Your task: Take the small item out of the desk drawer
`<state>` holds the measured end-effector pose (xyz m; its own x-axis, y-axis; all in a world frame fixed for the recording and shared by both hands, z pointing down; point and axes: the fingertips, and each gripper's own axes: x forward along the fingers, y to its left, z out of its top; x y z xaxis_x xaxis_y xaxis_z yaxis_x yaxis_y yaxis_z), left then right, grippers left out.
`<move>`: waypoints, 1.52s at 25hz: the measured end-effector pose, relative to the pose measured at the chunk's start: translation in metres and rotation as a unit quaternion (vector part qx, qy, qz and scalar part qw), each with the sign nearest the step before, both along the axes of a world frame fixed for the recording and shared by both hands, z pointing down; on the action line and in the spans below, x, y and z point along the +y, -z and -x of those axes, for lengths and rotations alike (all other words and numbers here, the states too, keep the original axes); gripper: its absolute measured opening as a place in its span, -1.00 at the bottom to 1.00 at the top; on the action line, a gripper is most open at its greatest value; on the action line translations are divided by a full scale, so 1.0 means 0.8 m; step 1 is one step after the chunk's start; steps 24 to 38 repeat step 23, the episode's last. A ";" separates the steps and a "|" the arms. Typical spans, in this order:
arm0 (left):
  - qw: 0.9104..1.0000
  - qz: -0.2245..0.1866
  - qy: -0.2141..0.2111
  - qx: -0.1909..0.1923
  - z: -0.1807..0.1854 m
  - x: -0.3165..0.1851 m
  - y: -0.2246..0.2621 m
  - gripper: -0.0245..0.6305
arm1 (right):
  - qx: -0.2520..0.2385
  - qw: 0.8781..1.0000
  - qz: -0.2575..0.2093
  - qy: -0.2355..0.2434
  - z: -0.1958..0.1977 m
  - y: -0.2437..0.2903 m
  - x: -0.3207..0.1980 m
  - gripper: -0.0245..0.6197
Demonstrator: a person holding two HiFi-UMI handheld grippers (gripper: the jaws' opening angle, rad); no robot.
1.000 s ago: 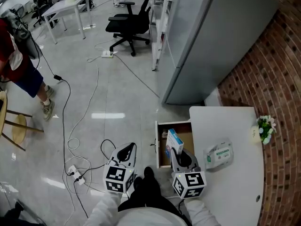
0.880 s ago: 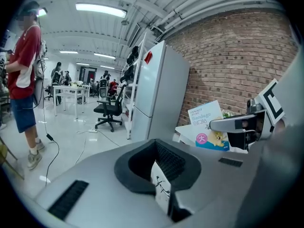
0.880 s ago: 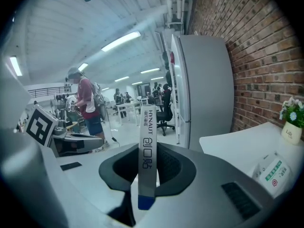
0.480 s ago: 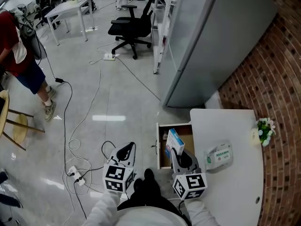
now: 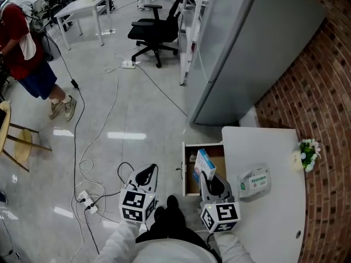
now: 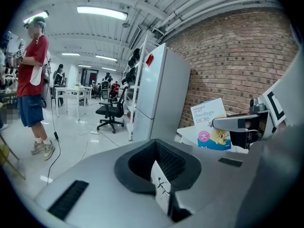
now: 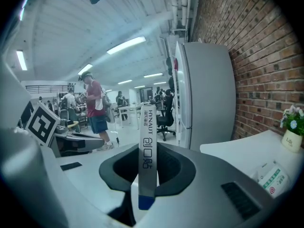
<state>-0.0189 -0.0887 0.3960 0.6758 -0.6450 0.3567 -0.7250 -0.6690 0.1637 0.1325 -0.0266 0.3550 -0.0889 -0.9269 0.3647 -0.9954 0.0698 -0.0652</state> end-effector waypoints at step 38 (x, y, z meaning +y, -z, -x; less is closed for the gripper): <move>1.000 0.003 0.005 -0.002 -0.007 0.004 -0.003 -0.87 | 0.002 1.000 0.011 -0.003 -0.009 -0.013 0.002 -0.64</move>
